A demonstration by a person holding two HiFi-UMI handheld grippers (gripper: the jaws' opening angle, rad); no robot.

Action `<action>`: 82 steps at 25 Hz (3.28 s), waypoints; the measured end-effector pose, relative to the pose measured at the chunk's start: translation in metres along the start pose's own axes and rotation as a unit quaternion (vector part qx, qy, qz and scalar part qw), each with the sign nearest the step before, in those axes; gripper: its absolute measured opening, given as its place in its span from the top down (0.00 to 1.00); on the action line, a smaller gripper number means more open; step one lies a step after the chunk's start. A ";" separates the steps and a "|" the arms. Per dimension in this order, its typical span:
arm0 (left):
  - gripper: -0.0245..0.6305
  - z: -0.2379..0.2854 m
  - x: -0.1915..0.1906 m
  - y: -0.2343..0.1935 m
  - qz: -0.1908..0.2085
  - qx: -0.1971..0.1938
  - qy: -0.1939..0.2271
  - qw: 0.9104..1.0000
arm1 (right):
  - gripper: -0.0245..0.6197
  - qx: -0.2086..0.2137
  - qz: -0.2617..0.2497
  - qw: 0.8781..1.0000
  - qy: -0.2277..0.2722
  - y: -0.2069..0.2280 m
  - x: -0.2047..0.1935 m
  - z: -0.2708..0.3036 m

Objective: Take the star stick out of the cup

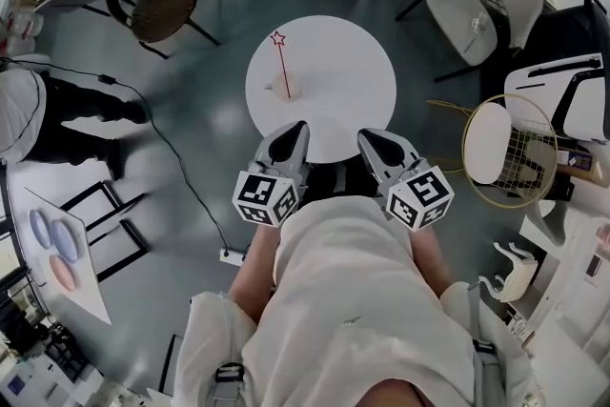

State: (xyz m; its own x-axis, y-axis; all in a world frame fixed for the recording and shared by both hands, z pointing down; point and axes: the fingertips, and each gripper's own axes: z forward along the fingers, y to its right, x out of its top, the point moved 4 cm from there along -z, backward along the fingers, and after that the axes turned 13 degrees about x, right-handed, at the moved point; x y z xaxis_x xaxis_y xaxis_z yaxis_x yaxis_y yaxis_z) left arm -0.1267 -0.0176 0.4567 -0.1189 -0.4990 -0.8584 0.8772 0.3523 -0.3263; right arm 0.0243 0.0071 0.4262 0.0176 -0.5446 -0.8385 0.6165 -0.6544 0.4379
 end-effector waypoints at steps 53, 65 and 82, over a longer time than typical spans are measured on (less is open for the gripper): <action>0.74 0.139 -0.045 -0.110 -0.008 0.133 -0.082 0.988 | 0.95 0.010 0.034 0.994 -0.103 0.079 -0.003 0.020; 0.72 0.174 -0.057 -0.124 0.012 0.158 -0.108 0.981 | 0.95 0.000 0.046 0.992 -0.114 0.101 -0.003 0.013; 0.76 0.202 -0.077 -0.149 0.015 0.199 -0.156 0.967 | 0.95 -0.002 0.068 0.989 -0.132 0.126 -0.009 0.012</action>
State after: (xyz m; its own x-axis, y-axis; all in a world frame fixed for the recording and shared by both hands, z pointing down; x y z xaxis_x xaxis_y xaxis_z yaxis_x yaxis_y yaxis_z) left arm -0.1540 -0.1911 0.6515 0.0007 -0.7304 -0.6830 0.9950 0.0685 -0.0722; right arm 0.0922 -0.0765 0.4923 -0.1044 -0.7457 -0.6580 0.6252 -0.5637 0.5397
